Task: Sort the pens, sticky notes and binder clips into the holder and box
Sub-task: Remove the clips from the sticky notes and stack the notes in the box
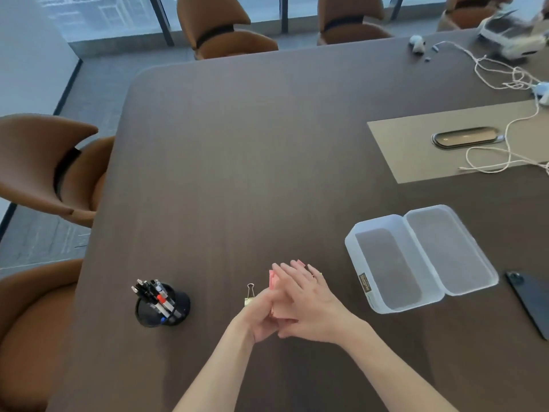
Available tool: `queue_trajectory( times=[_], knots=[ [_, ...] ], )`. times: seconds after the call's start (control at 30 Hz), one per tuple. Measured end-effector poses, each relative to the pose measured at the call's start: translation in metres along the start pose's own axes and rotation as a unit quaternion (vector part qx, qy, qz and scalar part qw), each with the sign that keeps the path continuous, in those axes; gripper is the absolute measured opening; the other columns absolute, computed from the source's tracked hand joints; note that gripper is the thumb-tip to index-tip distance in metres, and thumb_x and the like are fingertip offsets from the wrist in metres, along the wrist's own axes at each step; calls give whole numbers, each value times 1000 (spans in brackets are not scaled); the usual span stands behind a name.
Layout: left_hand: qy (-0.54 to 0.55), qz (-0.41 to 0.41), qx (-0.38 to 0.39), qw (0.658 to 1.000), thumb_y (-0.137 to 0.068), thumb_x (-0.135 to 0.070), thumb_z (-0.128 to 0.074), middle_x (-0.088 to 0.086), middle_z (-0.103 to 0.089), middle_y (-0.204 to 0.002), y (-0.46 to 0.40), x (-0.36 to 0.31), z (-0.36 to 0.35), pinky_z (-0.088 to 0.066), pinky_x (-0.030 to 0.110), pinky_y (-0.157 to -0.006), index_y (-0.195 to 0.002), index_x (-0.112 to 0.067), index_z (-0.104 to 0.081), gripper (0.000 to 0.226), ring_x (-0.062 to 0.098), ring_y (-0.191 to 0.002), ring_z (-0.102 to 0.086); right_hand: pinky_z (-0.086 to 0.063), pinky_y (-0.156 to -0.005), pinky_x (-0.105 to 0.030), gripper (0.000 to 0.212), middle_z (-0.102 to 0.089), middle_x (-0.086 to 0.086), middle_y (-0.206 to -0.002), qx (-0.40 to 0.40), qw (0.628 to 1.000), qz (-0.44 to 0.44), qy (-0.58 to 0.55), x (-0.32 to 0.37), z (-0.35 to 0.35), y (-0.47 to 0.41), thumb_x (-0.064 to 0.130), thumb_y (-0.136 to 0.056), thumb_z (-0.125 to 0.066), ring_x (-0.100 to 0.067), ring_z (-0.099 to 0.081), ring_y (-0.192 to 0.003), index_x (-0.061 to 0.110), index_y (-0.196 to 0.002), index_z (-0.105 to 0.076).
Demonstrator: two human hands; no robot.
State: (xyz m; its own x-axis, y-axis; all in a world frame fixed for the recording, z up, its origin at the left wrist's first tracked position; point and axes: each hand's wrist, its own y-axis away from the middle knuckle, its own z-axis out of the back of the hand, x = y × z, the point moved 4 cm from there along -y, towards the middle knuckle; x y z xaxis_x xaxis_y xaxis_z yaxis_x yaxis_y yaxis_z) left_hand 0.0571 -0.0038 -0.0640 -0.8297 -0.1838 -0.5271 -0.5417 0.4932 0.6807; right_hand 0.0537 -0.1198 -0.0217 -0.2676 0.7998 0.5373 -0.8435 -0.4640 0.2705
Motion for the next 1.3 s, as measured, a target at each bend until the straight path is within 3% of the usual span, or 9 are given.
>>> queue_trajectory(
  times=[0.17, 0.37, 0.53, 0.6, 0.77, 0.93, 1.1, 1.2, 1.3],
  knots=[
    [-37, 10, 26, 999, -80, -12, -56, 15, -60, -124, -18, 12, -37, -43, 45, -88, -128, -20, -67, 49, 32, -119, -56, -30, -106, -35, 96, -49, 11, -133, -91, 993, -23, 65, -30, 16, 23, 58, -69, -63, -16, -46, -124, 37, -151, -18],
    [-46, 32, 28, 998, -69, -4, -49, 9, -69, -91, -31, 19, -74, -46, 35, -71, -108, -17, -74, 48, 23, -90, -66, -16, -120, -40, 105, -47, 20, -136, -67, 997, -48, -2, -55, 32, 49, 59, -68, -64, -6, -44, -126, 43, -153, -3],
    [-55, 44, 19, 997, -69, -6, -58, 18, -65, -110, -51, 23, -95, -49, 40, -81, -119, -7, -68, 51, 31, -102, -64, -8, -122, -43, 106, -33, 19, -151, -53, 991, -87, -86, -74, 47, 67, 68, -66, -65, -7, -29, -139, 49, -149, -2],
    [-44, 23, 24, 998, -69, 1, -55, 19, -69, -117, -57, 20, -106, -55, 39, -85, -123, 0, -66, 55, 32, -105, -68, -18, -120, -41, 101, -32, 14, -150, -88, 969, -160, -165, -90, 53, 75, 75, -71, -60, -10, -30, -139, 36, -152, -14],
    [-7, -25, 11, 1000, -79, 8, -51, 24, -61, -138, -76, 13, -119, -40, 47, -111, -133, 1, -61, 56, 35, -123, -61, -46, -89, -20, 27, -69, 6, -112, -179, 882, -303, -313, -129, 60, 97, 22, -93, -61, -12, -64, -108, 21, -119, -66],
    [-25, -16, 48, 998, -72, 8, -53, 24, -65, -125, -89, 4, -144, -45, 47, -103, -137, 4, -54, 65, 40, -115, -62, -48, -70, -19, 14, -75, 8, -89, -152, 810, -326, -463, -149, 60, 104, 16, -86, -66, -6, -67, -84, 20, -96, -74],
    [-79, 2, 37, 996, -82, -5, -58, 26, -66, -117, -102, -15, -154, -50, 45, -100, -135, 3, -54, 53, 37, -107, -65, -28, -53, -22, 13, -56, -6, -64, -120, 716, -327, -605, -178, 60, 105, 2, -80, -65, -12, -42, -55, 6, -90, -73],
    [-117, -30, -32, 992, -94, -26, -56, 23, -70, -123, -113, -22, -156, -53, 45, -100, -129, -3, -62, 43, 36, -115, -67, -31, -49, -19, 9, -53, -3, -60, -181, 582, -375, -698, -194, 49, 96, -2, -86, -63, -9, -45, -50, 3, -88, -69],
    [-157, -66, -114, 979, -96, -24, -56, 11, -76, -109, -121, -24, -153, -56, 34, -79, -120, -12, -69, 30, 23, -95, -75, -31, -54, -21, 8, -58, -1, -67, -224, 429, -422, -766, -210, 36, 84, 3, -88, -64, -9, -49, -56, 10, -84, -66]
  ],
)
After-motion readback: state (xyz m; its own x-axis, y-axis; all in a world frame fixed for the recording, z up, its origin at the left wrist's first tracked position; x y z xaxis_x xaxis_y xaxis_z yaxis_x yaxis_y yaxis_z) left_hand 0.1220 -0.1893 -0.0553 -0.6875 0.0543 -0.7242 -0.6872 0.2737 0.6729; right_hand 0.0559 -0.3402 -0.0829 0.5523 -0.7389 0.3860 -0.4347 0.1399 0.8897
